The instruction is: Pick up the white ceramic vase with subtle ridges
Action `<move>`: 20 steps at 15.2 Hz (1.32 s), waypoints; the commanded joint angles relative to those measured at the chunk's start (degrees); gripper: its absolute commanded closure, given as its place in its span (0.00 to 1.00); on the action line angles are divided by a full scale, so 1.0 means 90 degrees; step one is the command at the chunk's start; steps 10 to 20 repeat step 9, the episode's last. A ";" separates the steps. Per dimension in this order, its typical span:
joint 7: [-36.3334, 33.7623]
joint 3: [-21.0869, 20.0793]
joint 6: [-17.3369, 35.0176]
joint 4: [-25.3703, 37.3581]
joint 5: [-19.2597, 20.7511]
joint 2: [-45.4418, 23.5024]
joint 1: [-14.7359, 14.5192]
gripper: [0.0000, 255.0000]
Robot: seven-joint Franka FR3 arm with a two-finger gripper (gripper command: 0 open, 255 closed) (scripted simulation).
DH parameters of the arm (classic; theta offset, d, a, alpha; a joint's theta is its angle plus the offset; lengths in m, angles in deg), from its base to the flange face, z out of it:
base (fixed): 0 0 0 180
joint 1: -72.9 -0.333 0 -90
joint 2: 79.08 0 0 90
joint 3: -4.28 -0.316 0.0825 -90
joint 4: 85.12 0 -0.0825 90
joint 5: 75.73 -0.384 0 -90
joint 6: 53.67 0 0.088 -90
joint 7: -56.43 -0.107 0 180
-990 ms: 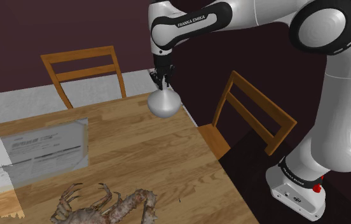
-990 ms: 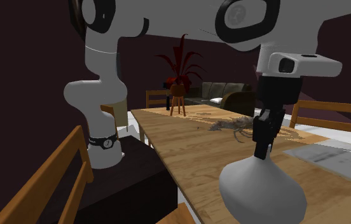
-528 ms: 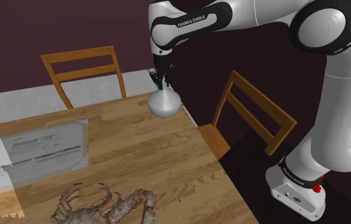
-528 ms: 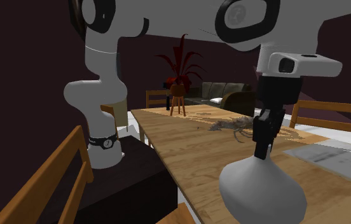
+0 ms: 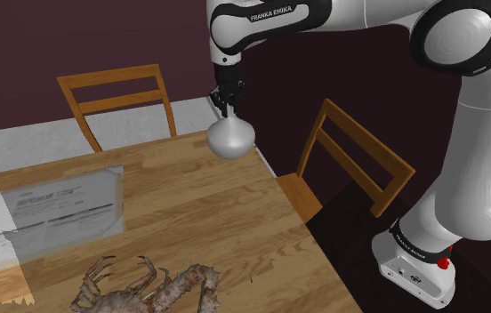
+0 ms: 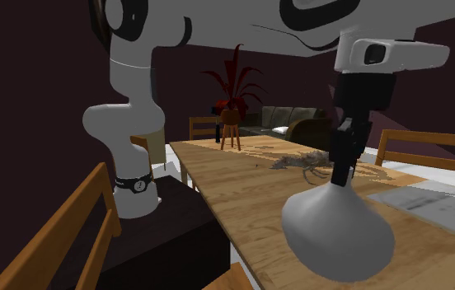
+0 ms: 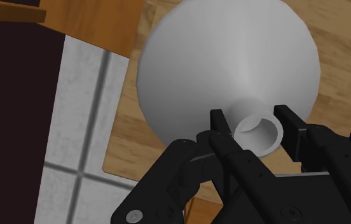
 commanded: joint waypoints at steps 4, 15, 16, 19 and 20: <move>0.0006 -0.0006 -0.0422 0.0402 -0.0009 0.0026 -0.0009 1.00; 0.0005 -0.0011 -0.0684 0.0650 -0.0013 0.0042 -0.0017 1.00; 0.0005 -0.0011 -0.0684 0.0650 -0.0013 0.0042 -0.0017 1.00; 0.0005 -0.0011 -0.0684 0.0650 -0.0013 0.0042 -0.0017 1.00; 0.0005 -0.0011 -0.0684 0.0650 -0.0013 0.0042 -0.0017 1.00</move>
